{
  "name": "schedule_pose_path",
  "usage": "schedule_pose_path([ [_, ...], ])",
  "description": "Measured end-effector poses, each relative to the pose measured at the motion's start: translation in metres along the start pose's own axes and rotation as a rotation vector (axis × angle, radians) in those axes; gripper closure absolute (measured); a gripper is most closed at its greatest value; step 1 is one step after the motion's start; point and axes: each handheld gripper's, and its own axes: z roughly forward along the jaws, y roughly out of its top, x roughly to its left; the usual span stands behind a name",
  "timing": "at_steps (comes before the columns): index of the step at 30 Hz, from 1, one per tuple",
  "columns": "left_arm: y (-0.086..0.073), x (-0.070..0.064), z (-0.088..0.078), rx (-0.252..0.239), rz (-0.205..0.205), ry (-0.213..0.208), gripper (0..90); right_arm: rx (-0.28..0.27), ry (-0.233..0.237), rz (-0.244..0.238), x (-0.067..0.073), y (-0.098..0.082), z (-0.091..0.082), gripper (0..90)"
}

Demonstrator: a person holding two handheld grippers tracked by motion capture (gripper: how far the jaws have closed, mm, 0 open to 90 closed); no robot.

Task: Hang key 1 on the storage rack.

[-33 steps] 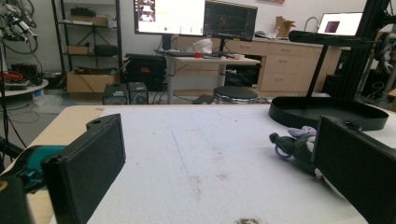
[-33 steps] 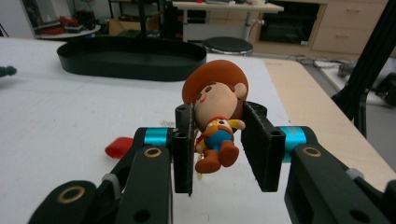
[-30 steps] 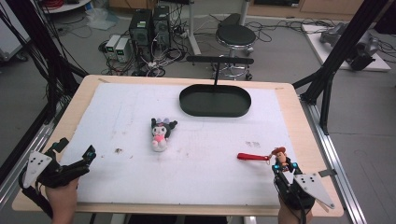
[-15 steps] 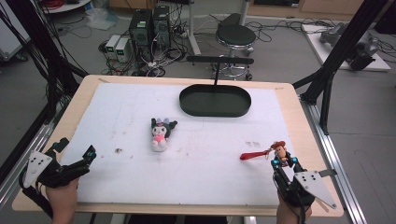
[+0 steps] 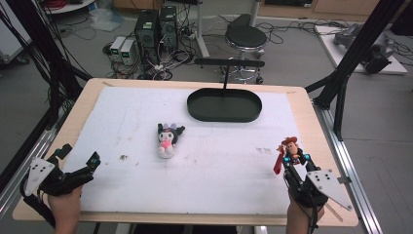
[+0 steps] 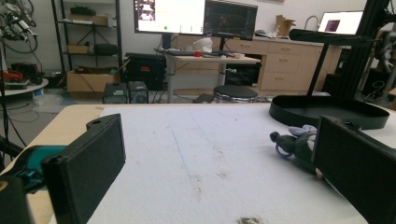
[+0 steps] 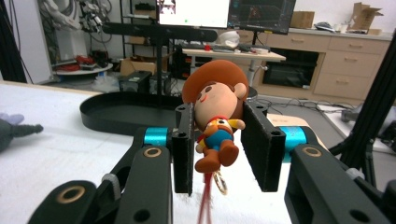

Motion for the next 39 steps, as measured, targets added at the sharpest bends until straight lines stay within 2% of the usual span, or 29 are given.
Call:
schedule_pose_path([
  [8, -0.001, 0.0, 0.001, 0.004, 0.001, -0.001, 3.3, -0.042, 0.001, -0.002, 0.003, 0.013, 0.007, 65.9],
  [22, -0.003, 0.0, 0.004, 0.016, 0.007, -0.006, 3.3, -0.12, 0.025, 0.024, 0.01, 0.032, 0.03, 65.9],
  [33, -0.005, 0.0, 0.006, 0.022, 0.007, -0.008, 3.3, -0.156, 0.047, 0.03, 0.015, 0.049, 0.056, 65.9],
  [39, -0.005, -0.001, 0.007, 0.023, 0.011, -0.011, 3.3, -0.173, 0.057, 0.031, 0.016, 0.06, 0.076, 65.9],
])
